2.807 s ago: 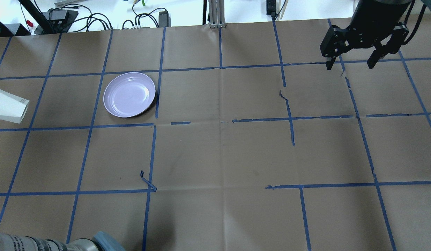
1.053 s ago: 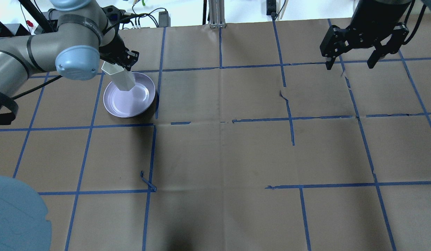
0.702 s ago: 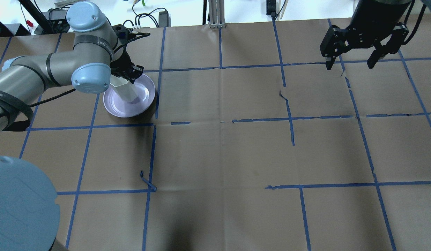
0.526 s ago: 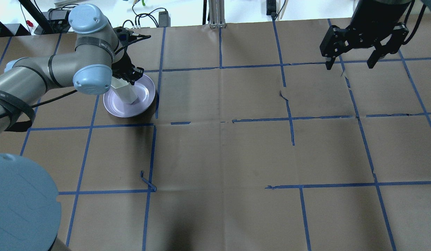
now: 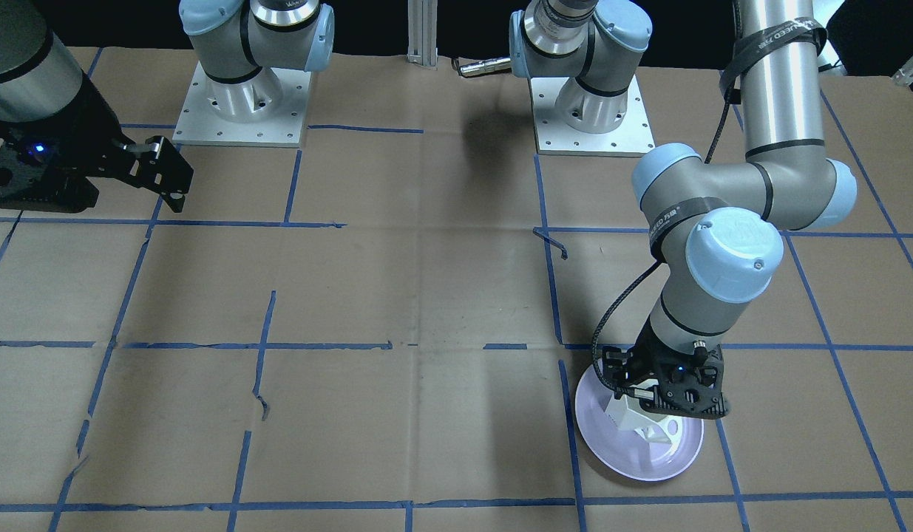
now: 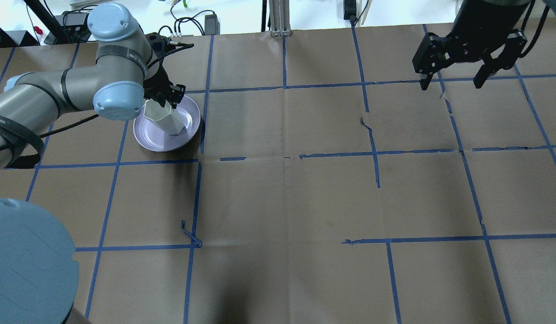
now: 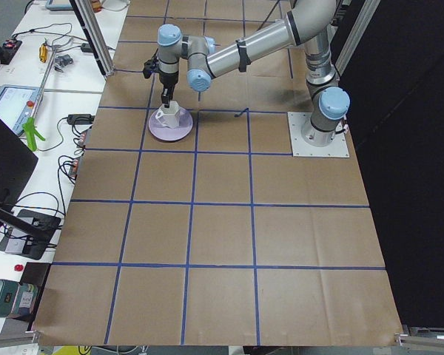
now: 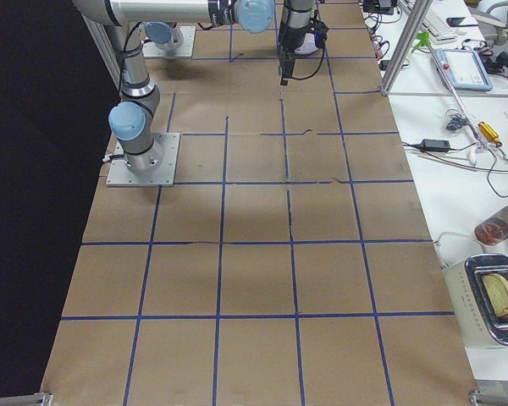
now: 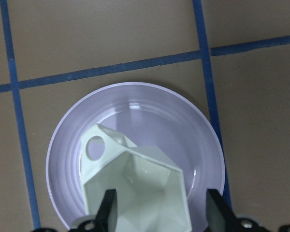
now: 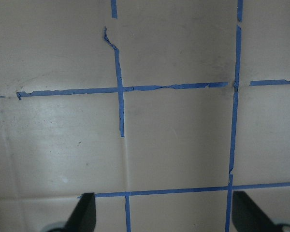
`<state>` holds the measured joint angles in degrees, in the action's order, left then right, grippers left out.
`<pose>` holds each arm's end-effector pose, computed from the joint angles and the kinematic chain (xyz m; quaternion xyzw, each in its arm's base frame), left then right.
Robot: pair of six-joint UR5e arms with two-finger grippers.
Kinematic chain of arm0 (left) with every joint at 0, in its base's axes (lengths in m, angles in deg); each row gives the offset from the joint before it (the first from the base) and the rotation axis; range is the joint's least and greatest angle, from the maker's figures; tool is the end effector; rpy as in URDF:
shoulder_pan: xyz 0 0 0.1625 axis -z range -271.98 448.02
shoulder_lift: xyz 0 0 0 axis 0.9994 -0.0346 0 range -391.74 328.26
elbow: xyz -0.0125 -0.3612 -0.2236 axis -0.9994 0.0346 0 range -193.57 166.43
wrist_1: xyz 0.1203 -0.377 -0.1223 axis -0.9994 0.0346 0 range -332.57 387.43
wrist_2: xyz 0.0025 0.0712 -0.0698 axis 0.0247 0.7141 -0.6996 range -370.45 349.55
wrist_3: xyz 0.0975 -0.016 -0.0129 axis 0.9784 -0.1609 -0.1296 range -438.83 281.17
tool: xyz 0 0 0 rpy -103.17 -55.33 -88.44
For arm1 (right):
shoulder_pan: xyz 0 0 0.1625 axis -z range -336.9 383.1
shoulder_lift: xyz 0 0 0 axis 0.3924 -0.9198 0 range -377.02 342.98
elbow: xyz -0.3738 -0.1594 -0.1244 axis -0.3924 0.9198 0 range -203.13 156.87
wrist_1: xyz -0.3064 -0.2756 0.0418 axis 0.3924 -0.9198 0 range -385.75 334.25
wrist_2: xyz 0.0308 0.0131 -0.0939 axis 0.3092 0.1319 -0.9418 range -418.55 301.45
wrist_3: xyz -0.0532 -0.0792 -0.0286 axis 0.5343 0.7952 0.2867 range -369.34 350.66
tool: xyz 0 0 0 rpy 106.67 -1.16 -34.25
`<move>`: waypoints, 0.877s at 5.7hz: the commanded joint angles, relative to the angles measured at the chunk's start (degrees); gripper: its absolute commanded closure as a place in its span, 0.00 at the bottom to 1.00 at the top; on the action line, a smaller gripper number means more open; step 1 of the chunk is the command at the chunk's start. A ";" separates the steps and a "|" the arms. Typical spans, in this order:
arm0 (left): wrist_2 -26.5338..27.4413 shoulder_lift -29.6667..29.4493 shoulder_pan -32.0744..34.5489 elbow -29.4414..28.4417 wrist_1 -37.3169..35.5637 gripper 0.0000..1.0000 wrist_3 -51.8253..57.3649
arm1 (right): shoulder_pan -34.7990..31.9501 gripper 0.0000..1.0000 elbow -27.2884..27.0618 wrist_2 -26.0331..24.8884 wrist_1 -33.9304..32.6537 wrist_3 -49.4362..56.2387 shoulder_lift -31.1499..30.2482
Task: Flip cup and place on plate
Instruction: 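Open the left gripper and raise it away from the mug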
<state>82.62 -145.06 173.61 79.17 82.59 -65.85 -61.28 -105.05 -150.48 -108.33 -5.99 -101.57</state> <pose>-0.0789 -0.6423 0.2974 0.0725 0.9941 -0.0716 0.0380 0.0781 -0.5334 0.4961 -0.0191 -0.9988 -0.0430 0.0135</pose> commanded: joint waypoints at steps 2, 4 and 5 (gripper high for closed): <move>0.00 11.14 0.62 -2.38 16.91 0.01 -5.82 | 0.00 0.00 0.00 0.00 -0.04 0.00 0.00; -1.92 19.85 3.24 -3.53 31.71 0.01 -13.92 | -0.09 0.00 0.00 0.00 0.04 0.00 0.00; -2.10 21.54 6.57 -3.62 34.29 0.01 -17.87 | 0.00 0.00 0.00 0.00 -0.04 0.00 0.00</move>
<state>80.92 -125.93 177.37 75.73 113.09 -79.92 -61.30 -105.04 -150.48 -108.33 -6.00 -101.57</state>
